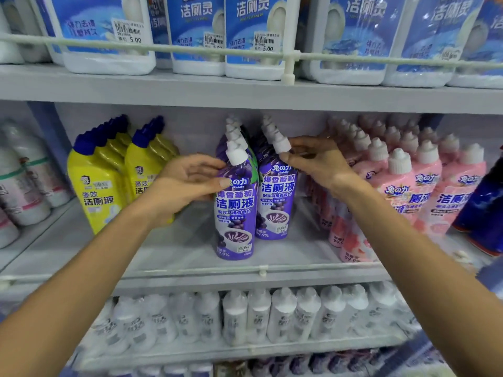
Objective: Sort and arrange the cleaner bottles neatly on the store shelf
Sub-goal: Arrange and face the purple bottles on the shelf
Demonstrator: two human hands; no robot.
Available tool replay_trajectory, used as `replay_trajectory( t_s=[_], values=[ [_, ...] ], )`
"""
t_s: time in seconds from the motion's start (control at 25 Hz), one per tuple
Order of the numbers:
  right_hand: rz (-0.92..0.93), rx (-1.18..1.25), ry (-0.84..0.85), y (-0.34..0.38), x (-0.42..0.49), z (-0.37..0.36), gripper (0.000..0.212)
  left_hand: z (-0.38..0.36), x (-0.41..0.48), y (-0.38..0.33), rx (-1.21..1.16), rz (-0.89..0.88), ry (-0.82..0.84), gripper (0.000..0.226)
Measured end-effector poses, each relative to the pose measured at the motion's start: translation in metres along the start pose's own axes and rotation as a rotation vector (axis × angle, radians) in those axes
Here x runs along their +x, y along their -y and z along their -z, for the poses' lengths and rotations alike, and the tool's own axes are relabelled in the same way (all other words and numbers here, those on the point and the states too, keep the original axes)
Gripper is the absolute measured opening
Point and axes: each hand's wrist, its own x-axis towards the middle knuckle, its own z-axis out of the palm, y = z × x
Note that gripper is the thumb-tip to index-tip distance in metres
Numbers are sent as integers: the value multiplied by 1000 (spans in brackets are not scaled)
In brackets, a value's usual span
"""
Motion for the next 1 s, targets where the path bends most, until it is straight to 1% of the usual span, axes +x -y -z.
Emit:
replay_trajectory(
  t_s=[0.12,0.32,0.48,0.68,0.8,0.92,1.0],
  values=[
    [-5,-13,-30,0,-1,-2,36,-5,-2,3,69,-45,-58,38],
    [-53,-49,-45,5,-5,-4,40,-10,-7,5,188,-71,2,50],
    [-69,-92,-82,5,-7,-5,43,-4,-9,6,209,-103,-13,51],
    [-95,-128,-97,8,-7,-7,43,-2,-8,8,185,-96,3,53],
    [-114,-152,-97,9,-8,-6,49,-1,-8,7,185,-83,14,52],
    [-93,-236,-51,19,-20,-3,60,-1,-11,3,185,-75,14,51],
    [-106,-190,-4,29,-37,-1,62,1,-17,1,166,-71,-16,47]
  ],
)
